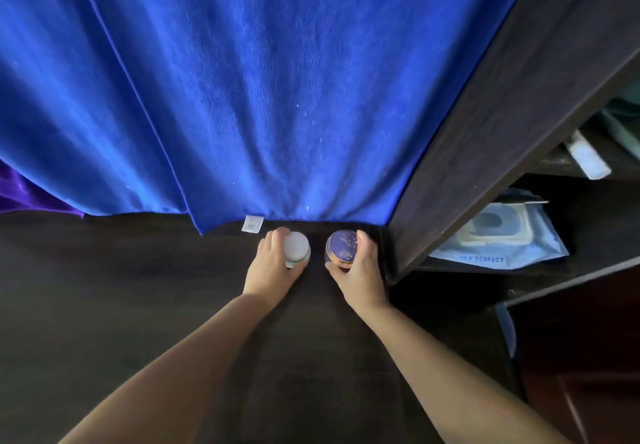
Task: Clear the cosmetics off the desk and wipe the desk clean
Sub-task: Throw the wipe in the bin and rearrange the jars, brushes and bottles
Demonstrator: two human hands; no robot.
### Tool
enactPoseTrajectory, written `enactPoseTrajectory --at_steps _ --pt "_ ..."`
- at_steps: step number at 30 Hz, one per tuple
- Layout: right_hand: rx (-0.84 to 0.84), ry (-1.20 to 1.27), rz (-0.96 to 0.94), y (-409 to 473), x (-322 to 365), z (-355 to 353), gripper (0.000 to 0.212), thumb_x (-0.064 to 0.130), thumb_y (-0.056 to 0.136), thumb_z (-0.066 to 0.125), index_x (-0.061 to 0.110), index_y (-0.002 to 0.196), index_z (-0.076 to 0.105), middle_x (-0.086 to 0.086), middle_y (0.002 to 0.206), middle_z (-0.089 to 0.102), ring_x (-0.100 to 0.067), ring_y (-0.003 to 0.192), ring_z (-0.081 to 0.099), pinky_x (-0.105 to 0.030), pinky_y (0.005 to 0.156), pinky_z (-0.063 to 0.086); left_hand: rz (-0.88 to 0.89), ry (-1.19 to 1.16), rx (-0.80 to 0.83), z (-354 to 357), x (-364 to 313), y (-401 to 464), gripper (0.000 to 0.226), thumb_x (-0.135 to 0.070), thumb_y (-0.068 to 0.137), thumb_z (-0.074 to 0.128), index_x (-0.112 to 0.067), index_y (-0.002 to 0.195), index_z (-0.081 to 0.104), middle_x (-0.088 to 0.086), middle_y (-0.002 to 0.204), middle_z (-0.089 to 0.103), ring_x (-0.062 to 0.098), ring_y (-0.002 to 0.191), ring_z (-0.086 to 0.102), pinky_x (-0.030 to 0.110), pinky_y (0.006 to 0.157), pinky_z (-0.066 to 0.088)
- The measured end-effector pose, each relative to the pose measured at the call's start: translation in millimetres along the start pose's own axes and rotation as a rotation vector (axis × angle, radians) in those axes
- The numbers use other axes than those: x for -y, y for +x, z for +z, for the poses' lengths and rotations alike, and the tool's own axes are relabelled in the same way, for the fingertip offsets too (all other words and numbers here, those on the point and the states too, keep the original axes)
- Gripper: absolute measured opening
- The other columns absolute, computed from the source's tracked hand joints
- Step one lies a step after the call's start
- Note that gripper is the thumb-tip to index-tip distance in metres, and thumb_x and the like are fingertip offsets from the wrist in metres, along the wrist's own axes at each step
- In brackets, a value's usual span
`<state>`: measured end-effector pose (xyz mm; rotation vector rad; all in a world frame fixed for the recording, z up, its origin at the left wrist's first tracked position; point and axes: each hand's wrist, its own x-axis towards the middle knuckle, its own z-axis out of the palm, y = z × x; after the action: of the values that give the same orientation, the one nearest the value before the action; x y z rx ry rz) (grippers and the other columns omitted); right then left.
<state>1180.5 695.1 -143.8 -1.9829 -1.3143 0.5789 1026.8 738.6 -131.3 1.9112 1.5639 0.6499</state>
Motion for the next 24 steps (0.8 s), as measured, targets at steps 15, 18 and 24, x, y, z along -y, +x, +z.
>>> enactPoseTrajectory --at_steps 15,18,24 --pt "-0.092 0.047 -0.709 -91 69 -249 0.023 0.017 0.090 0.048 0.012 0.105 0.065 0.000 0.113 0.062 -0.004 0.109 0.055 -0.018 0.094 0.043 0.711 -0.220 -0.268 -67 -226 -79 0.026 -0.032 0.085 0.043 -0.024 0.109 0.043 -0.018 0.100 0.045 0.000 0.095 0.045 0.006 0.084 0.033" --pt "-0.306 0.048 -0.747 -77 62 -327 0.020 0.013 0.091 0.048 0.009 0.101 0.065 -0.002 0.102 0.063 -0.006 0.100 0.058 -0.018 0.090 0.045 0.925 -0.239 -0.296 -60 -302 -83 0.024 -0.023 0.085 0.047 -0.019 0.109 0.047 -0.014 0.102 0.047 0.003 0.096 0.046 0.009 0.088 0.035" --pt "-0.479 -0.193 -0.384 19 32 -394 0.036 0.013 0.089 0.055 0.007 0.124 0.050 -0.010 0.125 0.050 -0.026 0.118 0.048 -0.033 0.096 0.041 0.576 -0.005 -0.246 -30 -410 -5 0.055 -0.025 0.086 0.060 -0.009 0.134 0.038 0.012 0.133 0.043 0.027 0.123 0.036 0.035 0.102 0.032"
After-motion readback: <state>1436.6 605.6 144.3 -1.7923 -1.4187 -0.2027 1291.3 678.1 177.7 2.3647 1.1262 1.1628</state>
